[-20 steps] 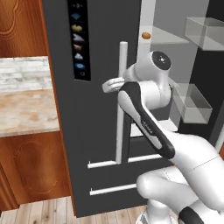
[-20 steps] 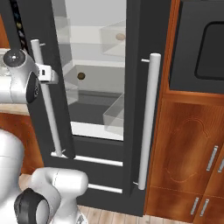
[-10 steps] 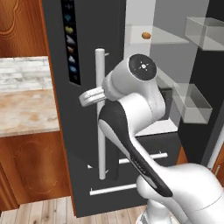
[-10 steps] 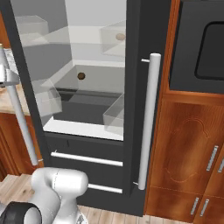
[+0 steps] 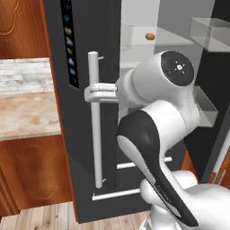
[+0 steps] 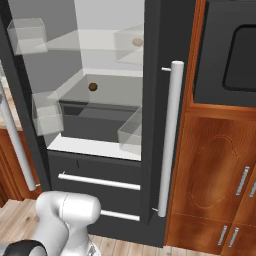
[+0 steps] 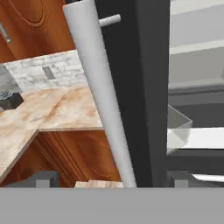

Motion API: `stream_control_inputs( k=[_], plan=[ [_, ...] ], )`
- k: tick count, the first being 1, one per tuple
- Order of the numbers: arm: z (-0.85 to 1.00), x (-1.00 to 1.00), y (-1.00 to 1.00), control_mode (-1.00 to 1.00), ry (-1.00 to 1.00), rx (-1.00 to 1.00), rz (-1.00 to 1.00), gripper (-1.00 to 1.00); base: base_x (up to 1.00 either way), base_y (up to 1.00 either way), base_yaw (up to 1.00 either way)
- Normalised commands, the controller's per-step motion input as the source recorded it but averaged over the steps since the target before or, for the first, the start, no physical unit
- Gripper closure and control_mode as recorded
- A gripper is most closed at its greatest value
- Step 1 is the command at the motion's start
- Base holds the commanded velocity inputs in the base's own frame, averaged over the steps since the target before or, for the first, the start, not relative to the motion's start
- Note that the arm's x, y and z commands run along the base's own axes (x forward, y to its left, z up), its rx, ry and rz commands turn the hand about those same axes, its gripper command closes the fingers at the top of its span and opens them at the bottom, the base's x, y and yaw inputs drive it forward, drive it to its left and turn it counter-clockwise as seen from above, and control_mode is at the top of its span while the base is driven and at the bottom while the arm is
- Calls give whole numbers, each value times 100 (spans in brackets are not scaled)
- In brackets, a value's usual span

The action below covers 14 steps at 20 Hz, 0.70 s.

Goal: Retrieve the tangerine and kiwi from the fridge and place them into the bowl on the dining table.

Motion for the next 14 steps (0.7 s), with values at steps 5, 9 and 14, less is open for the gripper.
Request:
stream_control_inputs(
  k=[5, 9, 14],
  plan=[
    [6, -34, -52, -100, -1, 60, -37, -100, 0, 0, 0],
    [8, 0, -72, -100, 32, 68, -4, -100, 0, 0, 0],
    [-10, 27, -46, -100, 28, 51, 0, -100, 0, 0, 0]
  ],
)
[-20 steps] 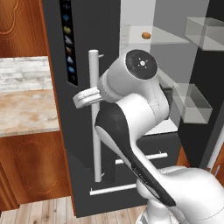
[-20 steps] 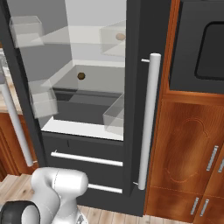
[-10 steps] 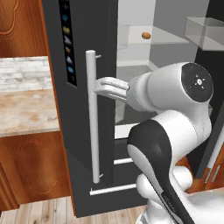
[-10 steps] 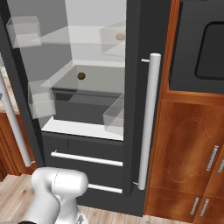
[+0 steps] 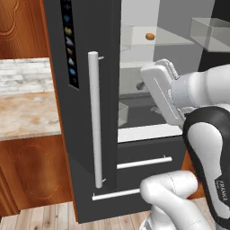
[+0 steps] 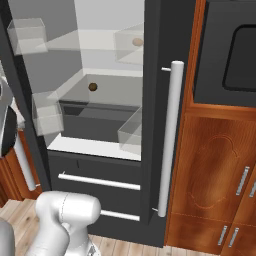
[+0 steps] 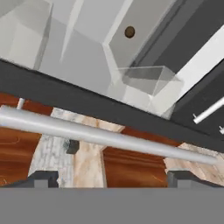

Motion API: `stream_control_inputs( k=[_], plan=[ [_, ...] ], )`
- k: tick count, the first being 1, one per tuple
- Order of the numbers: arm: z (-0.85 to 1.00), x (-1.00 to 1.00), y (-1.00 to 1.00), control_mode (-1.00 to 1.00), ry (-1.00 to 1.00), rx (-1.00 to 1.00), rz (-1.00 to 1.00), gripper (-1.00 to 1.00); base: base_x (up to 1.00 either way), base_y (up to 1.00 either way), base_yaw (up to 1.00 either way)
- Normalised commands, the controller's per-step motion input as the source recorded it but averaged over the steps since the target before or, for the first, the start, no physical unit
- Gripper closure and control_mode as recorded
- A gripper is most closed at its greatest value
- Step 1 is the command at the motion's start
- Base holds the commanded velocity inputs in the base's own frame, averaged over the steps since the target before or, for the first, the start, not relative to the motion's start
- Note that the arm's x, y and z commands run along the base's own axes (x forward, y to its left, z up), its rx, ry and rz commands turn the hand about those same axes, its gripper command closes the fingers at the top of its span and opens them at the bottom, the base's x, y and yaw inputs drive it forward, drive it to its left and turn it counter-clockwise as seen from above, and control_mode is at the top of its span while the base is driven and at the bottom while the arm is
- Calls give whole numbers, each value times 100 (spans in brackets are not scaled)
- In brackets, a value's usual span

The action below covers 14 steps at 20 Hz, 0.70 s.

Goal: Retrieve the tangerine and kiwi from the fridge and place them into the bowl on the dining table.

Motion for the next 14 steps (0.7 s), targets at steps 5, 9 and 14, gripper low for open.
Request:
stream_control_inputs(
  k=[5, 9, 14],
  plan=[
    [-19, 79, -14, -100, 16, 34, -6, -100, 0, 0, 0],
    [-34, 97, -1, -100, 17, 29, -12, -100, 0, 0, 0],
    [-25, 100, 10, -100, 21, 9, -5, -100, 0, 0, 0]
  ],
)
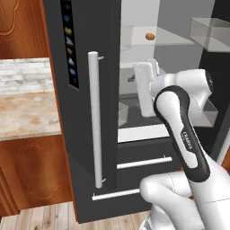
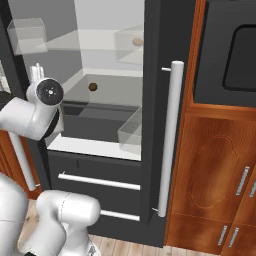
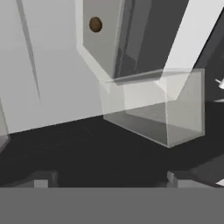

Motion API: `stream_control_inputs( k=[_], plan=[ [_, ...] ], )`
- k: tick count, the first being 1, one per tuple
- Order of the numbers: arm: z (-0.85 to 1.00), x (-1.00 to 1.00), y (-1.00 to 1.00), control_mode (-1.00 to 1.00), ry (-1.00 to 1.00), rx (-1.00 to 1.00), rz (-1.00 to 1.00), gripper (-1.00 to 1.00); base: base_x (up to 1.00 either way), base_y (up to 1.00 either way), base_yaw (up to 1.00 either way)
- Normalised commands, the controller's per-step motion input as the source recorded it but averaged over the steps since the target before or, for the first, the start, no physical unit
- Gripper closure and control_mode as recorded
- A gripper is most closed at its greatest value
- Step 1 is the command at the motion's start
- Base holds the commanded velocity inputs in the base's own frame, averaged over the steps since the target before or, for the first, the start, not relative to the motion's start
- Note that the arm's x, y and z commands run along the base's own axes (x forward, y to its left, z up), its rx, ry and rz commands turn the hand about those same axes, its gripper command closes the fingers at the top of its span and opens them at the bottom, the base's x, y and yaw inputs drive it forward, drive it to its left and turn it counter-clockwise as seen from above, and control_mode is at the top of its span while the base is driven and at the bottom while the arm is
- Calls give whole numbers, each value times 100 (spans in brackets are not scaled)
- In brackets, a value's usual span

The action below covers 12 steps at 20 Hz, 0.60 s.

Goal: Retrieve the tangerine and kiwi from the fridge and place them into the bowl on the dining table.

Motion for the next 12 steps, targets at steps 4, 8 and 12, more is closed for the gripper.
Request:
stream_control_inputs(
  k=[4, 8, 12],
  plan=[
    [-38, 100, 44, -100, 21, 8, 4, -100, 0, 0, 0],
    [-35, 74, 97, -100, 5, 0, 11, -100, 0, 0, 0],
    [-23, -25, 100, -100, 0, -5, 15, -100, 0, 0, 0]
  ],
)
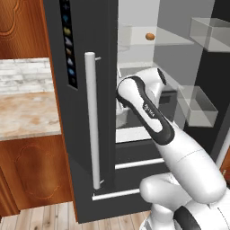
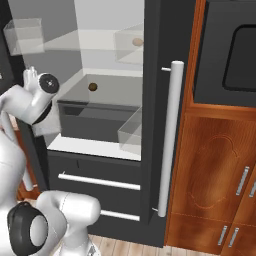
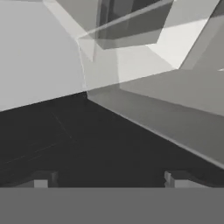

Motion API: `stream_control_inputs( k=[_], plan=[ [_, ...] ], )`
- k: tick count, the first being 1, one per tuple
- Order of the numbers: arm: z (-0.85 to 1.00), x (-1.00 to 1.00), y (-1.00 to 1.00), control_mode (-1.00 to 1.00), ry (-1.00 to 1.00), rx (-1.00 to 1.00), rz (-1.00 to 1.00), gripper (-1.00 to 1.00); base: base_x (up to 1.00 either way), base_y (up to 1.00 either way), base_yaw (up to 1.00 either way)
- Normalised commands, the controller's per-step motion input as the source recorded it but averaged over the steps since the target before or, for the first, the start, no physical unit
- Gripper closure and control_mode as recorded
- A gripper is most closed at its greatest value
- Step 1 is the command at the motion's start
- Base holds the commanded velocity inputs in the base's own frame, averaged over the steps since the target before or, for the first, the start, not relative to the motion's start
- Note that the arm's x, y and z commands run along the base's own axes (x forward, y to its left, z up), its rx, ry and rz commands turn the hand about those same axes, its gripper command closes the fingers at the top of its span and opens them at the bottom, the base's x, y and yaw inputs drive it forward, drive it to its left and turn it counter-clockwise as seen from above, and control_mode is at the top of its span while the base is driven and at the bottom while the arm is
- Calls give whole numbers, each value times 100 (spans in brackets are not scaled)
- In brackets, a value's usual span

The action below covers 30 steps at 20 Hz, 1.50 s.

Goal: Retrieve the tangerine and kiwi from the fridge and place them into the bowl on the dining table.

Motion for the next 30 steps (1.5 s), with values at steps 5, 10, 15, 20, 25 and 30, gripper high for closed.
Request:
stream_control_inputs(
  k=[5, 10, 15, 20, 25, 30],
  plan=[
    [-23, -95, 100, -100, 0, -20, 18, -100, 0, 0, 0],
    [29, -82, 71, -100, -17, -23, 10, -100, 0, 0, 0],
    [92, -43, -22, -100, -45, -20, -11, -100, 0, 0, 0],
    [49, -57, -44, -100, -25, -19, -3, -100, 0, 0, 0],
    [31, -71, -96, -100, -7, -12, 0, -100, 0, 0, 0],
    [0, -47, -100, -100, 1, -1, 3, -100, 0, 0, 0]
  ],
)
